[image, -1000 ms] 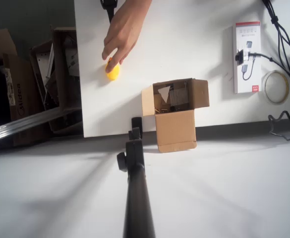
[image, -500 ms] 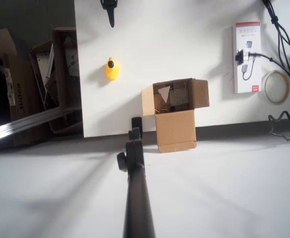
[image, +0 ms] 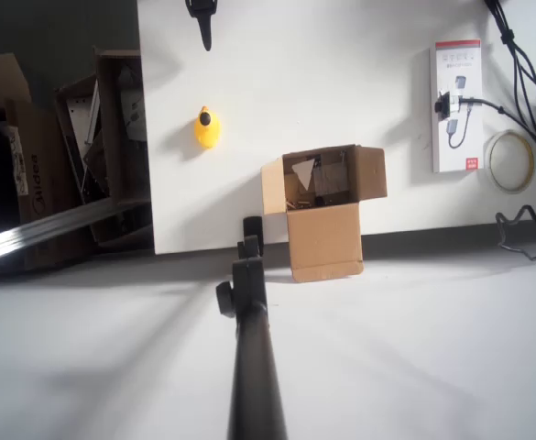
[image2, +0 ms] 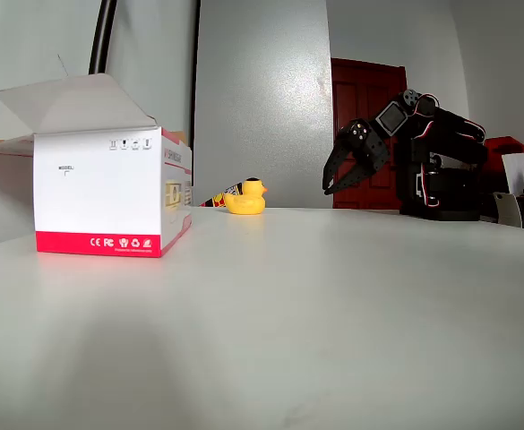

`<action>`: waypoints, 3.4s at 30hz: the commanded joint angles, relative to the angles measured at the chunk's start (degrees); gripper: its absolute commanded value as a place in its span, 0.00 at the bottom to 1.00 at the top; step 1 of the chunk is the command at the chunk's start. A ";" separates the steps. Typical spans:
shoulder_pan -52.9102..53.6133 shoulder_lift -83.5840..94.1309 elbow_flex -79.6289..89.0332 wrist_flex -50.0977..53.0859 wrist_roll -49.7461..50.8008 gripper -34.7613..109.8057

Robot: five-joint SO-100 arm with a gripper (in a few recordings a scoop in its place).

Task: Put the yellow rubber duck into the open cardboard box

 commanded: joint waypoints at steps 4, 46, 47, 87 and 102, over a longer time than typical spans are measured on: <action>0.53 -0.09 0.70 -0.62 0.26 0.24; 3.25 -0.44 -9.58 4.48 -1.93 0.25; 3.60 -0.53 -10.46 4.48 -2.20 0.25; 3.34 -60.82 -51.77 0.79 -2.90 0.35; 2.46 -77.70 -56.43 -6.68 -2.72 0.41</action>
